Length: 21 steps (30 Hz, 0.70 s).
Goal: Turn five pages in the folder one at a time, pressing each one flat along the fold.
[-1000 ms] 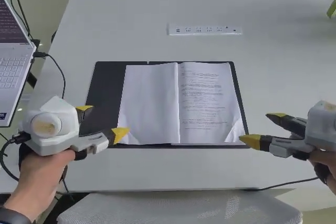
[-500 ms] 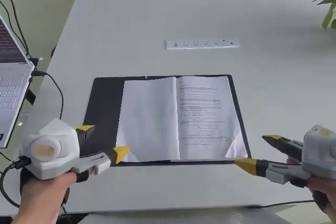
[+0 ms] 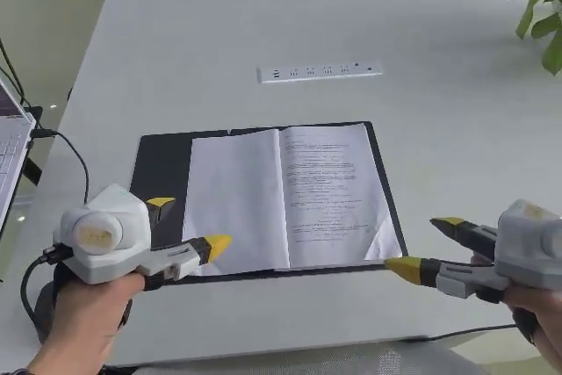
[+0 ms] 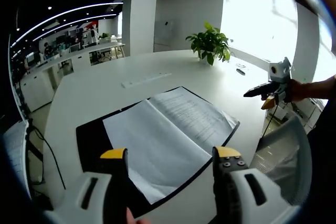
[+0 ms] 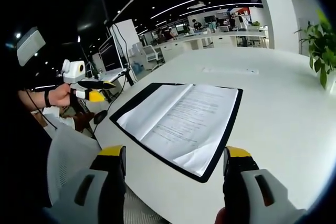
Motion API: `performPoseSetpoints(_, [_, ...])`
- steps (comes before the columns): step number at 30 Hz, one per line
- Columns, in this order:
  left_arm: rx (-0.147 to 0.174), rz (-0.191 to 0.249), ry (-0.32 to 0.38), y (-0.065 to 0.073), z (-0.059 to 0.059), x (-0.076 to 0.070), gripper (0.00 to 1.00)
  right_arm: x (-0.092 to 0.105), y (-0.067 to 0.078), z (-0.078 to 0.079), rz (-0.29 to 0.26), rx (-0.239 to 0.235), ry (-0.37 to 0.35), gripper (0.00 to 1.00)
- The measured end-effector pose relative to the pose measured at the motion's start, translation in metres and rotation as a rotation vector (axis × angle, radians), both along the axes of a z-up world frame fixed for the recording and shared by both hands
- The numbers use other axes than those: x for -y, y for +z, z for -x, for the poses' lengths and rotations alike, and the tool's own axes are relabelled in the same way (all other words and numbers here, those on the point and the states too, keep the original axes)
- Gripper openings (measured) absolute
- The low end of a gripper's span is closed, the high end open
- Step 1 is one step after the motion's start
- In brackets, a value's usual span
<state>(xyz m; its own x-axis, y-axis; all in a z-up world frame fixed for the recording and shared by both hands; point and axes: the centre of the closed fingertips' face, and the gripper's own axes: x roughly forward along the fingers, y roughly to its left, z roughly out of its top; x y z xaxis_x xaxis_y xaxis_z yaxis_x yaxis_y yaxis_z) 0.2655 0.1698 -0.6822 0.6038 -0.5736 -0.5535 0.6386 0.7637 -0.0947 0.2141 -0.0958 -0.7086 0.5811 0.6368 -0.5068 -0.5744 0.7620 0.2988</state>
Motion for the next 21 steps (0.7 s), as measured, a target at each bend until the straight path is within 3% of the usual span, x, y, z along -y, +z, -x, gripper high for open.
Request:
performPoseSetpoints(5, [0.005, -0.007, -0.047, 0.002, -0.005, 0.016, 0.64, 0.004, -0.003, 0.0, 0.004, -0.002, -0.007, 0.74])
performPoseSetpoints(21, [0.03, -0.004, -0.171, 0.011, -0.013, 0.08, 0.63, 0.003, 0.009, 0.003, 0.001, 0.012, -0.016, 0.73])
